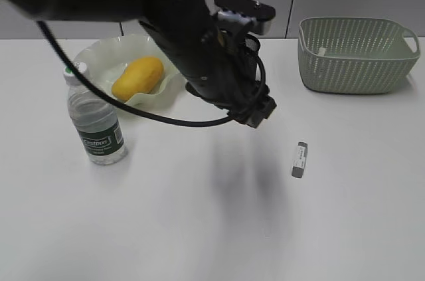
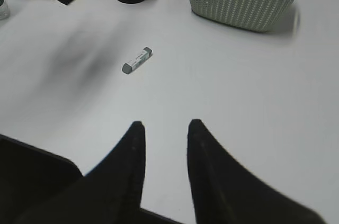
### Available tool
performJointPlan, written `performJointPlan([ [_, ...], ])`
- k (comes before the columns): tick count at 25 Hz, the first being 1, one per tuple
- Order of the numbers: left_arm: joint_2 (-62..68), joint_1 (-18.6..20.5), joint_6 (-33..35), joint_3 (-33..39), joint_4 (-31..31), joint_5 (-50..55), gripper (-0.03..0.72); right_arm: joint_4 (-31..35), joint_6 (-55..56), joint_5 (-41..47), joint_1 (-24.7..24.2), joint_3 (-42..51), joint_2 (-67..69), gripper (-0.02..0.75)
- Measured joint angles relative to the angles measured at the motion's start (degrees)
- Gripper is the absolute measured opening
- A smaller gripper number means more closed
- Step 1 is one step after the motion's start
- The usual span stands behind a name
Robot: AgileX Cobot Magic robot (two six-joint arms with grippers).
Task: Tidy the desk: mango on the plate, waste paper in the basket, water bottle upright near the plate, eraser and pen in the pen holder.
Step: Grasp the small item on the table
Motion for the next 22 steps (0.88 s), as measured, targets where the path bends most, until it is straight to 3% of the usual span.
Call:
performJointPlan([
  [9, 15.89, -3.66, -11.09, -15.5, 0.51, -1.14, 0.546, 0.0, 0.0, 0.0, 0.0, 0.0, 0.0, 0.23],
  [16, 23.04, -6.96, -16.67, -21.89, 7.65, -2.46, 0.505, 0.0, 0.0, 0.0, 0.0, 0.0, 0.0, 0.23],
  [22, 26.66, -9.11, -18.95, -23.15, 12.8, -3.7, 0.483, 0.0, 0.0, 0.0, 0.0, 0.0, 0.0, 0.23],
])
